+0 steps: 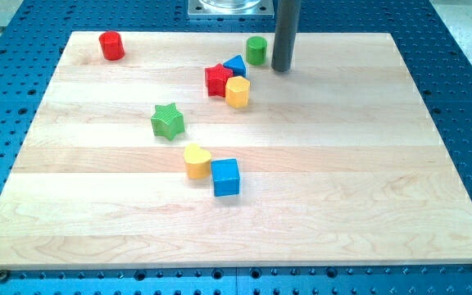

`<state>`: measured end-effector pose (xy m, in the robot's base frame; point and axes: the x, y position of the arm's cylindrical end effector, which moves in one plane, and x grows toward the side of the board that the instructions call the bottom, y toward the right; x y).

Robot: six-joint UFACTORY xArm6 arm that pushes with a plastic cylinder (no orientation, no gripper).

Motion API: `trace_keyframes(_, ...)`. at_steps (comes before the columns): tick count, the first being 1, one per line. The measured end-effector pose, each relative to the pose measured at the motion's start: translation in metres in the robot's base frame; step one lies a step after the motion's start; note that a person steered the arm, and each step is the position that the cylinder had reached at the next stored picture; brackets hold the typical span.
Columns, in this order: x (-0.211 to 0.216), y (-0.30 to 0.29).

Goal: Place the green star at the top right side of the board

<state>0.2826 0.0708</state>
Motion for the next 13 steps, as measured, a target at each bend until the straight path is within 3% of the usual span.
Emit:
trace_keyframes(2,-0.027,-0.017)
trace_keyframes(4,-0.01,-0.035)
trace_keyframes(5,-0.005,-0.079)
trace_keyframes(6,0.012,-0.13)
trace_keyframes(7,0.026,-0.13)
trace_keyframes(9,0.105,-0.199)
trace_keyframes(10,0.142,-0.21)
trace_keyframes(13,0.139,-0.159)
